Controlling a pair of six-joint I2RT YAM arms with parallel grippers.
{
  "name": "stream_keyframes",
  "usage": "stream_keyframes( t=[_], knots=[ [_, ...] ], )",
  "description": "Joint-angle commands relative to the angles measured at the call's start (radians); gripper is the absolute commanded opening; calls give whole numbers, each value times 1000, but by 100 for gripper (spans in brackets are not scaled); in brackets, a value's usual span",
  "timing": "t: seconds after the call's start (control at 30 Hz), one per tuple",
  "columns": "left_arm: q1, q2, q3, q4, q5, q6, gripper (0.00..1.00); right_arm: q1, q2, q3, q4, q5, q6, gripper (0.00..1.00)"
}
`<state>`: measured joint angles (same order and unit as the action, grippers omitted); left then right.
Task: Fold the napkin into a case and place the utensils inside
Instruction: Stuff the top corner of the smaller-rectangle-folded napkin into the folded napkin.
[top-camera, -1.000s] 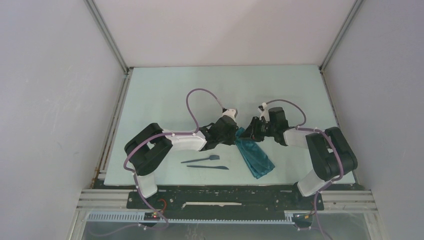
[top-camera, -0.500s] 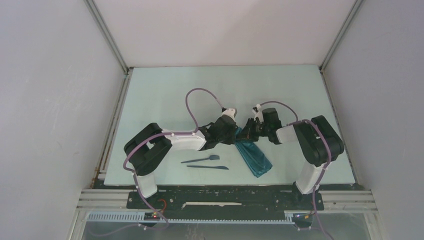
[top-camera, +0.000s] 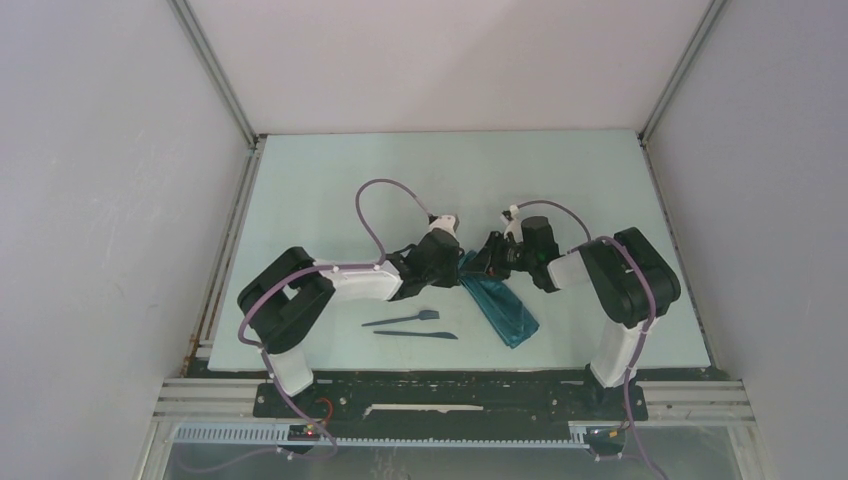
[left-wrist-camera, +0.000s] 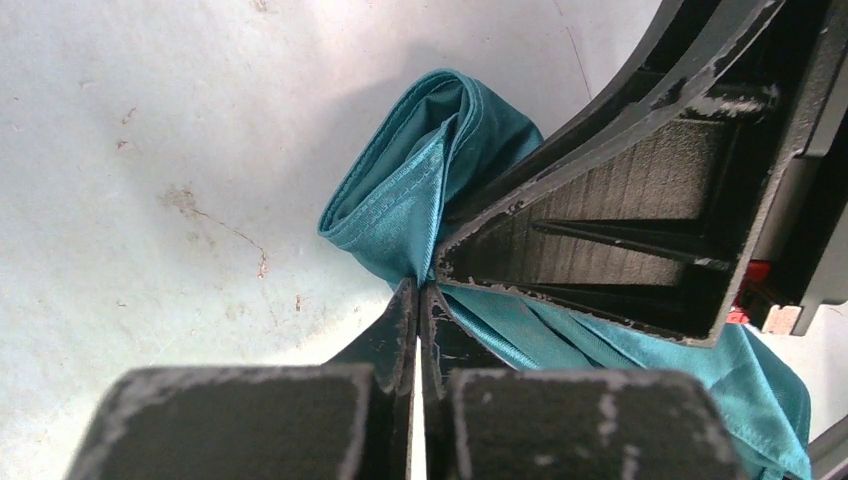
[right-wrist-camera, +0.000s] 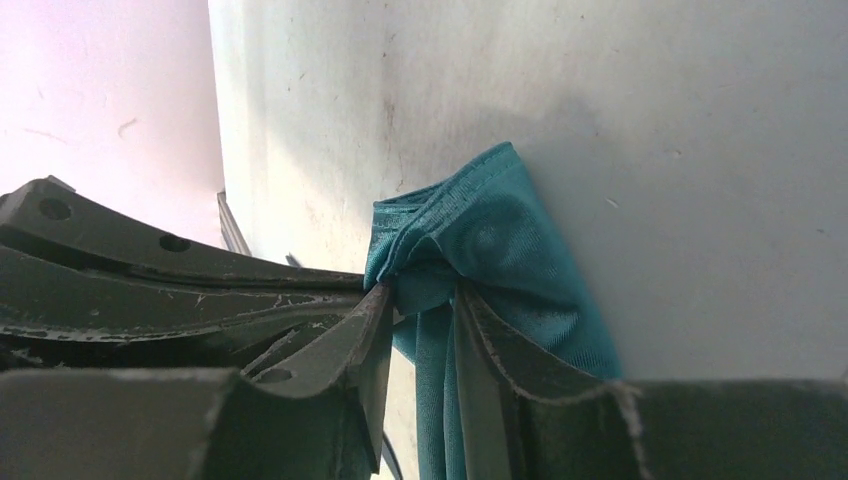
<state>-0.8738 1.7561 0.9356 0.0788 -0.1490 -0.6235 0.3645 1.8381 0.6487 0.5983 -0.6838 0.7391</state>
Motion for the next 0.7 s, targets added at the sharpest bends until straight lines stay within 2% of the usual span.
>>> stream_keyframes(
  t=[0.0,0.13,0.37,0.47,0.57,0.67],
  knots=[
    [7,-44,-8,62,18,-21,0,-25,-26,-12,-8,-49,21,35],
    [6,-47,-5,64,26,-15,0,-32,-15,-9,21,-55,41,18],
    [7,-57,-2,73,40,2,0,2,87,54,42,-62,49,15],
    [7,-52,6,81,53,3,0,39,134,79,58,-46,60,19],
    [13,-29,23,57,47,-14,0,72,160,91,82,3,58,29],
    [32,-26,5,49,23,-49,0,67,128,91,28,39,30,41]
  ],
)
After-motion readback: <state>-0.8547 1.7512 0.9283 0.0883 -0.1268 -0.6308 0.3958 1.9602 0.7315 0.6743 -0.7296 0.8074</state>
